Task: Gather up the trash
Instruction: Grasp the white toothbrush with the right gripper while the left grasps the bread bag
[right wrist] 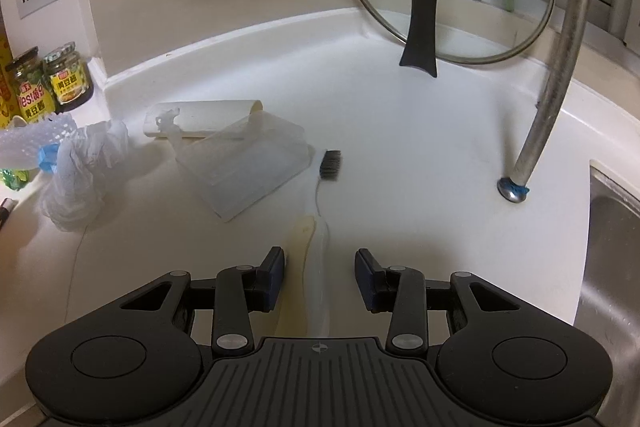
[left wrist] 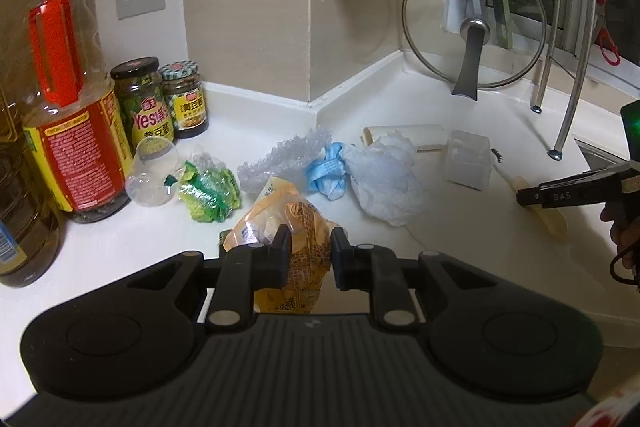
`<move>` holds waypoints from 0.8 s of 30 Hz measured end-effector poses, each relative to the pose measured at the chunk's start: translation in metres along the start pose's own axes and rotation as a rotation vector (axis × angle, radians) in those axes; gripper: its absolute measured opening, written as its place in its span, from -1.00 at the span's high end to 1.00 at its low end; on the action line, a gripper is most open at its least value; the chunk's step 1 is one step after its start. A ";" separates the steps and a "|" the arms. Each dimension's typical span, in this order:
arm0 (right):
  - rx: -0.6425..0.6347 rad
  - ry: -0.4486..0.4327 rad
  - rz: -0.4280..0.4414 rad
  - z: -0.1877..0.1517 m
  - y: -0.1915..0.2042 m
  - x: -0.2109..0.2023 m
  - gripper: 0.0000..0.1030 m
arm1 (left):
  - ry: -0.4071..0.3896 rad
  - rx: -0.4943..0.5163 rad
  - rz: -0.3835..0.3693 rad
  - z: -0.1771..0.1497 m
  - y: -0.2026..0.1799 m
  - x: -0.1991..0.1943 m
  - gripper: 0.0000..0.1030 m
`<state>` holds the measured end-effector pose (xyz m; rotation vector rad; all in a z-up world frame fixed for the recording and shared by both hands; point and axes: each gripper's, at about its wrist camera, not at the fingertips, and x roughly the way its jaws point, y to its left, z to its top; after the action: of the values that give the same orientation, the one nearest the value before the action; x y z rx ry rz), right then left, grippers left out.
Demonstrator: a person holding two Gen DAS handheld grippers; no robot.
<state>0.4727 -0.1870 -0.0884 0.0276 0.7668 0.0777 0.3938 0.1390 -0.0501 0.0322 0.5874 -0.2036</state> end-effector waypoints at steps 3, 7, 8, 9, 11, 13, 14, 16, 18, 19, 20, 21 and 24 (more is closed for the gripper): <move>-0.015 -0.002 0.003 -0.003 0.002 -0.003 0.58 | 0.004 -0.038 -0.007 -0.001 0.004 -0.003 0.64; 0.010 -0.020 0.020 -0.010 -0.003 -0.013 0.59 | -0.001 -0.077 -0.008 -0.001 0.007 -0.013 0.64; 0.018 -0.028 0.027 -0.013 -0.005 -0.017 0.59 | -0.002 -0.075 -0.002 -0.002 0.006 -0.015 0.64; 0.025 -0.037 0.032 -0.015 -0.007 -0.022 0.59 | 0.003 -0.071 0.007 -0.003 0.005 -0.017 0.64; 0.036 -0.051 0.044 -0.017 -0.012 -0.031 0.59 | 0.015 -0.070 0.025 -0.006 0.005 -0.021 0.64; 0.047 -0.067 0.068 -0.020 -0.016 -0.043 0.59 | 0.015 -0.079 0.034 -0.010 0.004 -0.028 0.64; 0.049 -0.075 0.082 -0.021 -0.018 -0.048 0.59 | 0.015 -0.081 0.041 -0.012 0.003 -0.031 0.64; 0.045 -0.089 0.100 -0.024 -0.021 -0.060 0.59 | 0.014 -0.086 0.055 -0.016 0.001 -0.039 0.65; 0.042 -0.097 0.114 -0.026 -0.023 -0.068 0.59 | 0.011 -0.096 0.066 -0.020 -0.002 -0.046 0.65; 0.042 -0.100 0.122 -0.027 -0.024 -0.073 0.59 | 0.010 -0.100 0.072 -0.021 -0.003 -0.049 0.64; 0.041 -0.101 0.131 -0.028 -0.026 -0.077 0.59 | 0.008 -0.103 0.078 -0.022 -0.006 -0.052 0.64; 0.040 -0.102 0.141 -0.029 -0.027 -0.081 0.59 | 0.005 -0.106 0.083 -0.023 -0.009 -0.056 0.64; 0.031 -0.110 0.165 -0.034 -0.031 -0.093 0.59 | -0.007 -0.112 0.094 -0.025 -0.018 -0.067 0.65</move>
<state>0.3846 -0.2256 -0.0504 0.1235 0.6547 0.2192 0.3222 0.1354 -0.0336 -0.0491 0.5879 -0.0789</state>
